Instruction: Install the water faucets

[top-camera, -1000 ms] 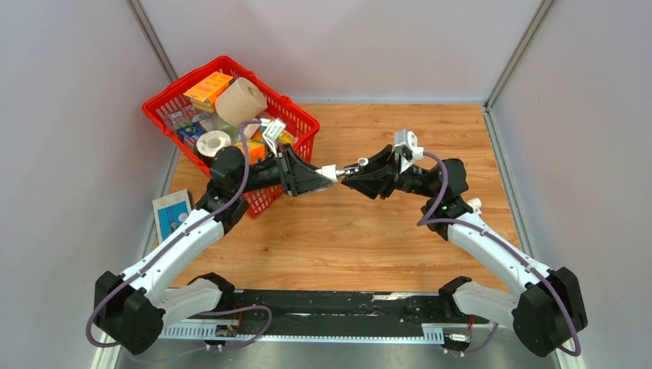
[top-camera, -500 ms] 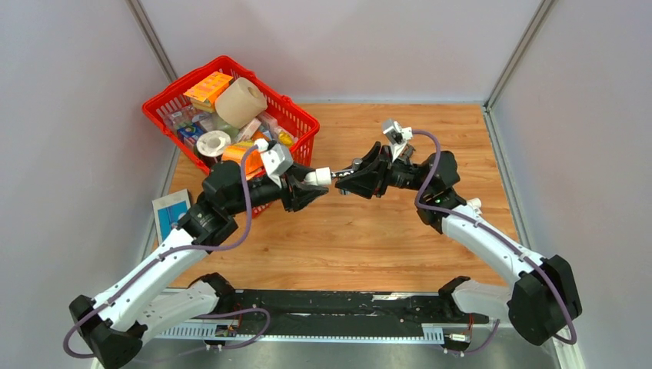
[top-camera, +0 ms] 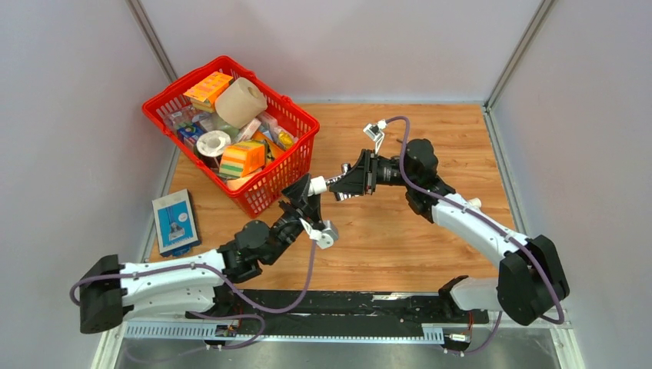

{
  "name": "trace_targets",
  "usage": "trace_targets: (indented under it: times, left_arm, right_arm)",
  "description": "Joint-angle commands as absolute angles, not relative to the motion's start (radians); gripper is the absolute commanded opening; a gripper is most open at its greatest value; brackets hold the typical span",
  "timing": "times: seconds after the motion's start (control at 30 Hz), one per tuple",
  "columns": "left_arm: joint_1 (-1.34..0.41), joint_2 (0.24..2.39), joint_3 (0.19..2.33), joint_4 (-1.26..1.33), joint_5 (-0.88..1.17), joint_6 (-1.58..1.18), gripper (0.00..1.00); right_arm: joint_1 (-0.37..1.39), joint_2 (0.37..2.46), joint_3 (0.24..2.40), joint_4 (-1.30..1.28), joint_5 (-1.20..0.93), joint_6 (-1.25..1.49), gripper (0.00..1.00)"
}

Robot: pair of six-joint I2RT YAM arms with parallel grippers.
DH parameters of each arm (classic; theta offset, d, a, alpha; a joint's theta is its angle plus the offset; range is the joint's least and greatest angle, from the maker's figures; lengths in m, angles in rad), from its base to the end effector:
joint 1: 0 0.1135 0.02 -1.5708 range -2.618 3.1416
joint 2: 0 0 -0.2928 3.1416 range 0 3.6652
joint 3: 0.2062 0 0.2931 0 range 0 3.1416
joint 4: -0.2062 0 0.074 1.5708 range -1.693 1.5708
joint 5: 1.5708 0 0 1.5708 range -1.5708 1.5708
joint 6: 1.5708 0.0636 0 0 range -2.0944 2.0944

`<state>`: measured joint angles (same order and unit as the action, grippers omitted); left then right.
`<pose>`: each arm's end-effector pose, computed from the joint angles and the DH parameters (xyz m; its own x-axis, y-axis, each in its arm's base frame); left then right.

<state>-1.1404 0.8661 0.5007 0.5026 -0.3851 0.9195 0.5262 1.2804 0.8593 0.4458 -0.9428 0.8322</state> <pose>0.1266 -0.2185 0.3083 0.5810 0.5011 -0.6414 0.3711 0.5383 0.7567 0.2628 0.2122 0.3343 -0.7211 0.0836 -0.6878 -0.6854 0.0593 0.7257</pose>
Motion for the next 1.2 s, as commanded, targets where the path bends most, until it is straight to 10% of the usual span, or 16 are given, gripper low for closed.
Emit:
trace_targets:
  times: [0.0,0.23,0.57,1.17]
  left_arm:
    - [-1.192,0.991,0.402,0.885,-0.695,1.421,0.00]
    - [-1.195,0.928,0.409,0.850,-0.666,1.211,0.00]
    - [-1.123,0.727,0.528,0.306,-0.505,0.575,0.00]
    - [-0.801,0.725,0.790,-0.037,0.326,0.022,0.00]
  right_arm:
    - [0.512,1.289,0.902,0.453,-0.910,0.940,0.00]
    - [0.508,1.264,0.923,0.394,-0.873,0.865,0.02]
    - [0.465,1.160,0.980,0.263,-0.856,0.528,0.56]
    - [0.460,0.850,0.827,0.060,-1.066,-0.537,0.81]
